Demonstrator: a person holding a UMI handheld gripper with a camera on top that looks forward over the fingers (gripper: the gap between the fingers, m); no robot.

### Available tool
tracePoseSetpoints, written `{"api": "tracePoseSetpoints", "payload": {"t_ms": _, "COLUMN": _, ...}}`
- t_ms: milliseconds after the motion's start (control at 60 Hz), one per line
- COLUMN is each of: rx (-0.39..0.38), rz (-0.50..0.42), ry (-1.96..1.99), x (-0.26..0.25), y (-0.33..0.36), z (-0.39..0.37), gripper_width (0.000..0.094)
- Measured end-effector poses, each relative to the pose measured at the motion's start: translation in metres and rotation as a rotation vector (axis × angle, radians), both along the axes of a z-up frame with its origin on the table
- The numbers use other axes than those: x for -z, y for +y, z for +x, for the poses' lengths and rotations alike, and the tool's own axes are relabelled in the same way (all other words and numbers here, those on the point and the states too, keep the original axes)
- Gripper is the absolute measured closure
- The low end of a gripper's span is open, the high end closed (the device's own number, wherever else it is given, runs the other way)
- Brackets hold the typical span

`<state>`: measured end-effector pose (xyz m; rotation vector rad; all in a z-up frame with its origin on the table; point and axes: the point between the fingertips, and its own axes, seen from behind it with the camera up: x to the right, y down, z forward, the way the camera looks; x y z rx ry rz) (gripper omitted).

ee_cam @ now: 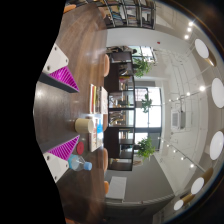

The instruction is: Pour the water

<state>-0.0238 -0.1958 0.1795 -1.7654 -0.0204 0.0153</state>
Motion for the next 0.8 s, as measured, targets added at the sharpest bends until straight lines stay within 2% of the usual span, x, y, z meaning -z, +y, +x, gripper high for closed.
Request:
{"api": "tracePoseSetpoints", "payload": {"t_ms": 83, "rx": 0.025, "rz": -0.008, "ry": 0.024, "x": 0.008, "y": 0.001, "z": 0.014, "gripper_width": 0.0080}}
{"api": "tracePoseSetpoints", "payload": {"t_ms": 150, "rx": 0.053, "rz": -0.015, "ry": 0.022, "x": 0.031, "y": 0.009, "z": 0.053, "gripper_width": 0.0082}}
{"api": "tracePoseSetpoints", "payload": {"t_ms": 333, "rx": 0.199, "rz": -0.030, "ry": -0.030, "x": 0.068, "y": 0.018, "z": 0.151, "gripper_width": 0.0081}}
{"api": "tracePoseSetpoints", "payload": {"t_ms": 417, "rx": 0.238, "rz": -0.032, "ry": -0.038, "x": 0.074, "y": 0.024, "z": 0.180, "gripper_width": 0.0092}}
{"api": "tracePoseSetpoints", "payload": {"t_ms": 483, "rx": 0.248, "rz": -0.024, "ry": -0.041, "x": 0.075, "y": 0.036, "z": 0.196, "gripper_width": 0.0095}}
{"api": "tracePoseSetpoints", "payload": {"t_ms": 800, "rx": 0.188, "rz": 0.012, "ry": -0.035, "x": 0.084, "y": 0.108, "z": 0.219, "gripper_width": 0.0132}}
